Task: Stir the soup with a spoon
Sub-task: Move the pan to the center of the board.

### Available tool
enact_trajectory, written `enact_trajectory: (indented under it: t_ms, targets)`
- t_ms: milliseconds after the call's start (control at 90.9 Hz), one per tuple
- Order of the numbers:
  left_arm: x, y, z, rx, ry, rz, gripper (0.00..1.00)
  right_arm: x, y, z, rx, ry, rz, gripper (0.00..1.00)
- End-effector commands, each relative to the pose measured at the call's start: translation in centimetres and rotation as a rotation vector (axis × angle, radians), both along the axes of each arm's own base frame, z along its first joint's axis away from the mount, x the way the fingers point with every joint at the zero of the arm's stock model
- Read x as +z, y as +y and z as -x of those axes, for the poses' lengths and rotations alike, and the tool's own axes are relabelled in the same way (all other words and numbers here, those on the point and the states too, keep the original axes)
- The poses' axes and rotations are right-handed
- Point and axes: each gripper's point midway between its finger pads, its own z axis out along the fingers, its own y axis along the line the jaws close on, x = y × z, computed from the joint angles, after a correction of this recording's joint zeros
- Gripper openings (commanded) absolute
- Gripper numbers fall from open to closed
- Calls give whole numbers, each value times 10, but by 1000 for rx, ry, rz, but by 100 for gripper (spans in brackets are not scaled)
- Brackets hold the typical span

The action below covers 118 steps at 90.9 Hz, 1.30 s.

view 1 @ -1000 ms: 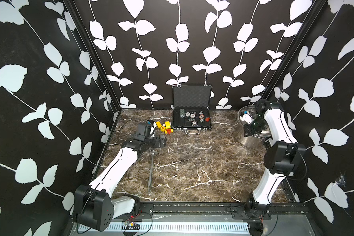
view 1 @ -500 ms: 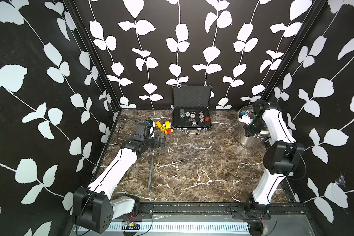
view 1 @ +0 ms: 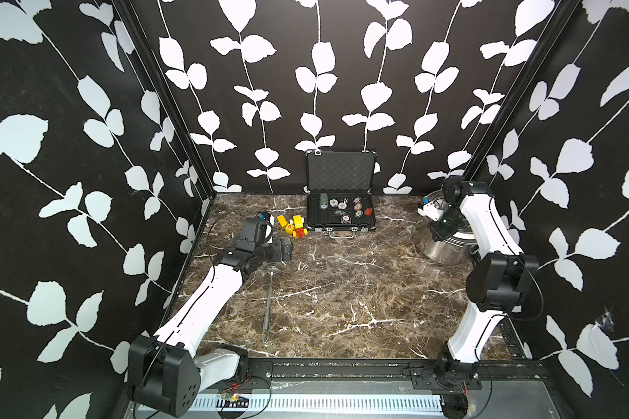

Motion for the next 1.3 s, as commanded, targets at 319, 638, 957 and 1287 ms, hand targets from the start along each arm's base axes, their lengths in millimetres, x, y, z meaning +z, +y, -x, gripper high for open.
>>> enact_trajectory:
  t_ms: [319, 638, 957, 1287]
  targets:
    - [18, 34, 17, 85, -77, -128, 99, 39, 105, 93, 138, 24, -93, 0]
    - [42, 47, 31, 123, -165, -130, 99, 48, 187, 174, 286, 0, -180, 0]
    - [40, 59, 37, 189, -154, -142, 99, 42, 301, 223, 481, -74, -251, 0]
    - [38, 60, 45, 151, -147, -170, 99, 29, 387, 256, 555, -95, -318, 0]
